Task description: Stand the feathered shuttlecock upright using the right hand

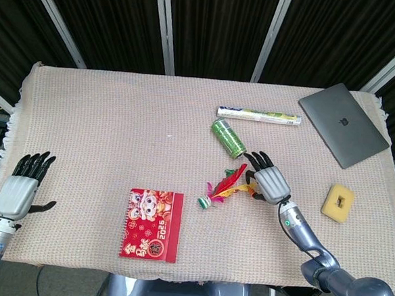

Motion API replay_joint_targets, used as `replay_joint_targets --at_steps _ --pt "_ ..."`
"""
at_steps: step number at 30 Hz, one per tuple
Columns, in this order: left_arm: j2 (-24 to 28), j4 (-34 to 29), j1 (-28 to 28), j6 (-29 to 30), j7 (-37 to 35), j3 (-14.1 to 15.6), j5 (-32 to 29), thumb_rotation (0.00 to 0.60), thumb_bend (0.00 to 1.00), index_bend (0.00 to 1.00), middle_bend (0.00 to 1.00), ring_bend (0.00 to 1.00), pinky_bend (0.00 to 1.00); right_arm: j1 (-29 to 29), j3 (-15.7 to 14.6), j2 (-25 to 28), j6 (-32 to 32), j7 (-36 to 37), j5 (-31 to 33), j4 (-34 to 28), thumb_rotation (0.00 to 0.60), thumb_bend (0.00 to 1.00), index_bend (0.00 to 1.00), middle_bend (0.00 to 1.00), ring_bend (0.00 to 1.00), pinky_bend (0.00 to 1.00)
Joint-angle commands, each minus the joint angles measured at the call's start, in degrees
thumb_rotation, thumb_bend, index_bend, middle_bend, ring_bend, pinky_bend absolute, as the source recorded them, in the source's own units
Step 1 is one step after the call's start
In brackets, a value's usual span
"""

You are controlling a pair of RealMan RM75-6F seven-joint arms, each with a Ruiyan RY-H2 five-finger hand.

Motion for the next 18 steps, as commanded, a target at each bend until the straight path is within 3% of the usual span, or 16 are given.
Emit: replay_joint_targets --at_steps 1,6,18 --pt "0.3 -0.1 0.0 0.1 -0.7 0.2 0.4 0.600 0.01 0.00 0.00 0.00 0.00 -0.6 0.0 0.7 2.0 -1.2 -0.2 -1.5 0.600 0.44 0.70 0.07 0.00 0.00" --pt "1.1 -0.6 0.0 0.2 -2.3 0.8 1.5 0.600 0.01 0.00 0.00 0.00 0.00 -1.7 0.2 3.7 6.5 -6.1 -0.8 -7.7 0.600 0.44 0.70 0.07 0.00 0.00" --pt "3.6 -1.8 0.6 2.7 -7.5 2.3 5.0 0.600 0.01 0.00 0.00 0.00 0.00 -3.6 0.9 14.5 10.0 -25.5 -1.2 -32.7 0.600 0.44 0.69 0.08 0.00 0.00"
